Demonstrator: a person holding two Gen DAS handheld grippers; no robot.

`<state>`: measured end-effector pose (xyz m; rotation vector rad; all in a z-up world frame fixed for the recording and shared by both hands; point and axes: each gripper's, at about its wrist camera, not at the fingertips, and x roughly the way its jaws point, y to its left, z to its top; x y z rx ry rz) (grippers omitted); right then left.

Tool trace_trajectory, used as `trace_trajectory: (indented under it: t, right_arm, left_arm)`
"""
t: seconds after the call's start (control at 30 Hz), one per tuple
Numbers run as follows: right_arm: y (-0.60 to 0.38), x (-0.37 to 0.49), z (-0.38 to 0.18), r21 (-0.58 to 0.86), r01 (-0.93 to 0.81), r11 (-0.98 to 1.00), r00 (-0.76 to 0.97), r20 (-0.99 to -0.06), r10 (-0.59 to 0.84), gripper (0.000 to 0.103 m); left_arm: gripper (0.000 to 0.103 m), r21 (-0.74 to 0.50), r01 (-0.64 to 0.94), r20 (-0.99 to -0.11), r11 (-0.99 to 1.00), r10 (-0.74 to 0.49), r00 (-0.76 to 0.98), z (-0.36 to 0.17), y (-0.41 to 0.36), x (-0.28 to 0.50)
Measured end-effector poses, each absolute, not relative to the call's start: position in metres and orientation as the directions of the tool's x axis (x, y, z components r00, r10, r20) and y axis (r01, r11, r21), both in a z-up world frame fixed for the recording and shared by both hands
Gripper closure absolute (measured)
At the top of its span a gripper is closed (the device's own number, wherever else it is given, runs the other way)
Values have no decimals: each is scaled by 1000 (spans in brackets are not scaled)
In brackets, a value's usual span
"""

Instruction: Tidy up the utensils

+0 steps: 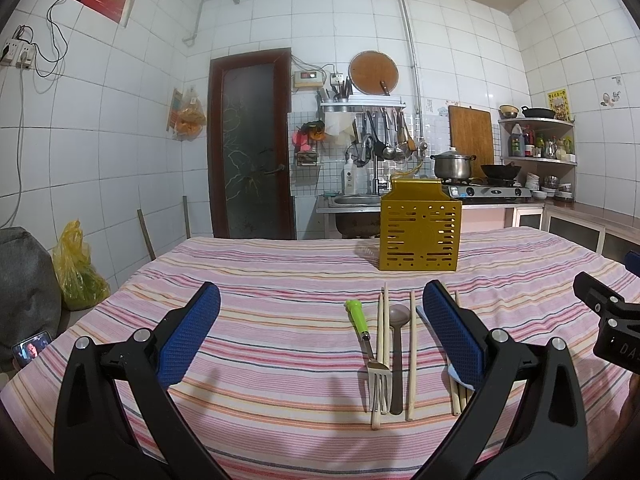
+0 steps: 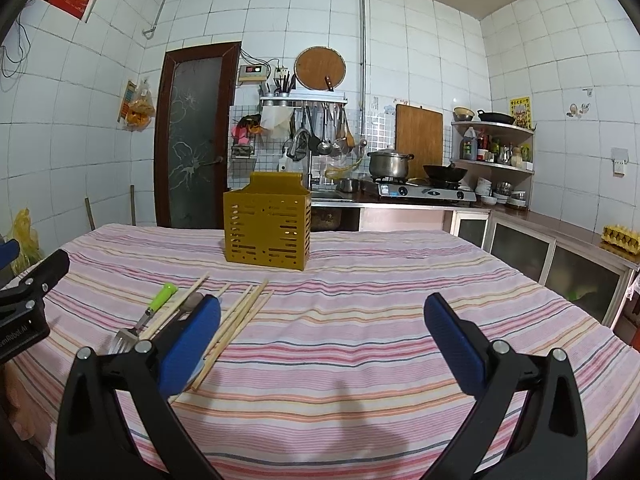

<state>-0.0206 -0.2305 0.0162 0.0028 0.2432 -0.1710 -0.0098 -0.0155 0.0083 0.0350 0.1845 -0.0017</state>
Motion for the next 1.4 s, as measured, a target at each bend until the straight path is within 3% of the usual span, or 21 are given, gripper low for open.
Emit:
trace_trajectory:
  t: [0.27,0.57,0.8,0.97,1.07,1.23,1.4]
  right_arm:
    - [-231,-18,14,-12,177,984,953,-249,-175,4]
    - [-227,-13,10,-37,174,984,946,-272,-178,4]
    - [-216,8,6,-100,145,984,917,-359,-172,4]
    - [-214,36,24,-84,143,986,916,-366,-164,4]
    - [-215,64,32,-56,154,986,894,-416,-164,4]
    - [-222,131,18,-25,195,981,792,-585,-172,4]
    - [-229,169,-7,-27,253,967,719,-663,-206,4]
  left_arm:
    - [5,34,8,-187,999,-2,982,9,-25,-11]
    - [5,32,44,-250,999,-35,968,7,-27,1]
    - [5,36,84,-395,996,-63,916,-1,-25,30]
    - [5,64,112,-453,992,-72,889,9,-27,63]
    - [5,58,123,-506,991,-77,859,18,-25,95]
    - [5,89,125,-561,988,-54,826,22,-28,153]
    - [5,50,119,-624,992,-62,779,9,-23,192]
